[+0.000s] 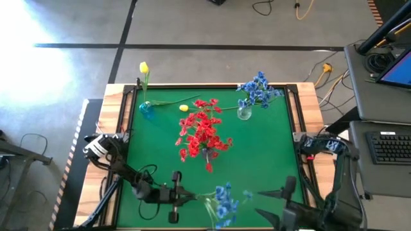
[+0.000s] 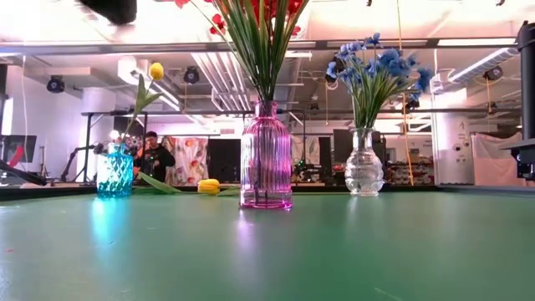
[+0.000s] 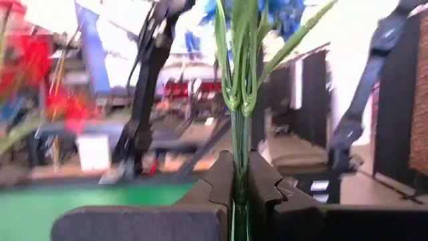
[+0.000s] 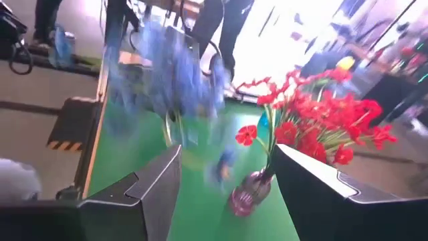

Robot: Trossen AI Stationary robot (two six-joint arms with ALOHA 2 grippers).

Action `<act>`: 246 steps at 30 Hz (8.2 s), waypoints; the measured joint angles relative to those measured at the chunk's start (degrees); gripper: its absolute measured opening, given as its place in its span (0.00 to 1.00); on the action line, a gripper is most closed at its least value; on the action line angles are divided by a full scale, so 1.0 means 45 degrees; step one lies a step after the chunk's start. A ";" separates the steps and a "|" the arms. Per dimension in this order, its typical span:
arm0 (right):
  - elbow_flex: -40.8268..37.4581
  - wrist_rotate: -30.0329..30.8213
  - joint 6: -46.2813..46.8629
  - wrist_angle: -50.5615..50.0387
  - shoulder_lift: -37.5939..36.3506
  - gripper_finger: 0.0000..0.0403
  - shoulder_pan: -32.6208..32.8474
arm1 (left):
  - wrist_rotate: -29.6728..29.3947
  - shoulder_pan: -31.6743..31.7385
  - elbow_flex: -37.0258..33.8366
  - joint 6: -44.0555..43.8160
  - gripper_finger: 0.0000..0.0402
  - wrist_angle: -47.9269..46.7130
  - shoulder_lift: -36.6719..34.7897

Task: Sort flowers into vase by color
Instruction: Put the blue flowers into the transparent vase

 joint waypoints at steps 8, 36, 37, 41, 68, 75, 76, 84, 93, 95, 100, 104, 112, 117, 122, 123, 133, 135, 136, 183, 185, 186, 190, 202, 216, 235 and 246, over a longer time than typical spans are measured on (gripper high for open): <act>-0.1637 0.1555 0.2043 0.0191 0.0216 0.57 0.0382 | 0.0974 0.0051 0.1812 0.2063 0.00 -0.0001 -0.0507; -0.7135 -0.3264 -1.3491 2.3576 0.0224 0.56 -0.3620 | 0.0930 0.0245 0.3829 0.2447 0.00 -0.2144 -0.0473; -0.7184 -0.3492 -1.3660 2.3879 0.0238 0.55 -0.3648 | 0.0930 0.0245 0.3823 0.2442 0.00 -0.2142 -0.0473; -0.7221 -0.4042 -1.4038 2.4369 0.0249 0.44 -0.3641 | 0.0887 0.0245 0.3780 0.2440 0.00 -0.2142 -0.0473; -0.7216 0.4097 -1.3552 1.7988 -0.3318 0.06 -0.3005 | -0.0004 0.0109 0.3780 -0.2156 0.63 -0.9464 -0.3306; -0.7231 0.0974 -0.5914 0.9203 -0.6425 0.06 -0.4863 | -0.0036 0.0089 0.3746 -0.1612 0.62 -1.1877 -0.5336; -0.7233 0.0640 -0.5276 0.8291 -0.6759 0.06 -0.5232 | -0.0063 0.0085 0.3738 -0.1458 0.62 -1.2198 -0.5613; -0.8769 -0.0093 -0.3614 0.6026 -0.8376 0.06 -0.7961 | -0.0512 0.0224 0.3421 -0.0467 0.62 -1.4066 -0.7736; -1.1923 -0.2333 -0.2888 0.7489 -0.8714 0.06 -1.1620 | -0.0532 0.1261 0.3183 -0.0086 0.62 -1.7195 -1.0359; -1.2370 -0.2854 -0.3435 0.8430 -0.8615 0.06 -1.2321 | -0.0530 0.1587 0.3178 -0.0035 0.62 -1.7835 -1.0843; -1.3062 -0.3832 -0.5290 1.1089 -0.8556 0.06 -1.3816 | -0.0527 0.2267 0.3178 0.0111 0.62 -1.8909 -1.2011; -1.3592 -0.3837 -0.6404 1.2752 -0.8538 0.06 -1.4573 | -0.0530 0.2781 0.3178 0.0115 0.62 -1.9360 -1.2651; -1.3494 -0.3675 -0.6532 1.2641 -0.8538 0.06 -1.4617 | -0.0527 0.3140 0.3178 0.0071 0.62 -1.9221 -1.3197; -1.3350 -0.3051 -0.6801 1.2584 -0.8538 0.06 -1.4616 | -0.0532 0.3140 0.3178 0.0089 0.62 -1.9283 -1.3442; -1.3287 -0.3038 -0.6849 1.2557 -0.8538 0.06 -1.4611 | -0.0538 0.3140 0.3173 0.0099 0.62 -1.9539 -1.3663; -1.3287 -0.3042 -0.6849 1.2552 -0.8538 0.06 -1.4616 | -0.0611 0.3140 0.3173 0.0103 0.62 -1.9584 -1.3694; -1.3287 -0.3057 -0.6688 1.1919 -0.8533 0.06 -1.4611 | -0.1722 0.3140 0.3173 0.0108 0.62 -2.0050 -1.3911; -1.3287 -0.3062 -0.6688 1.1914 -0.8533 0.06 -1.4616 | -0.1722 0.3140 0.3173 0.0108 0.62 -2.0049 -1.3922; -1.3287 -0.3061 -0.6680 1.1912 -0.8523 0.06 -1.4616 | -0.1723 0.3140 0.3173 0.0111 0.62 -2.0049 -1.3922; -1.2956 -0.3062 -0.5338 1.1431 -0.7955 0.45 -1.4922 | -0.1862 0.3140 0.3173 0.0104 0.62 -2.0621 -1.4238; -1.2748 -0.3065 -0.5328 1.1217 -0.7955 0.49 -1.4922 | -0.1862 0.3140 0.3173 0.0084 0.62 -2.0687 -1.4238; -1.2673 -0.3060 -0.5326 1.1192 -0.7960 0.51 -1.4922 | -0.1862 0.3140 0.3173 0.0062 0.62 -2.0707 -1.4233; -1.2391 -0.3076 -0.5229 1.0854 -0.7960 0.57 -1.4922 | -0.1862 0.3140 0.3173 0.0060 0.62 -2.0711 -1.4233; -1.2107 -0.3744 -0.5275 1.0837 -0.7969 0.60 -1.4922 | -0.1862 0.3140 0.3173 0.0099 0.62 -2.0726 -1.4243; -1.2219 -0.3737 -0.5106 1.0842 -0.7815 0.28 -1.5005 | -0.1862 0.3140 0.3173 0.0103 0.62 -2.0815 -1.4306; -1.3250 -0.3737 -0.4580 1.1143 -0.7785 0.19 -1.5005 | -0.1866 0.3140 0.3173 0.0103 0.62 -2.1001 -1.4554; -1.3516 -0.3738 -0.4176 1.1312 -0.7780 0.36 -1.5005 | -0.1867 0.3140 0.3173 0.0103 0.62 -2.1027 -1.4549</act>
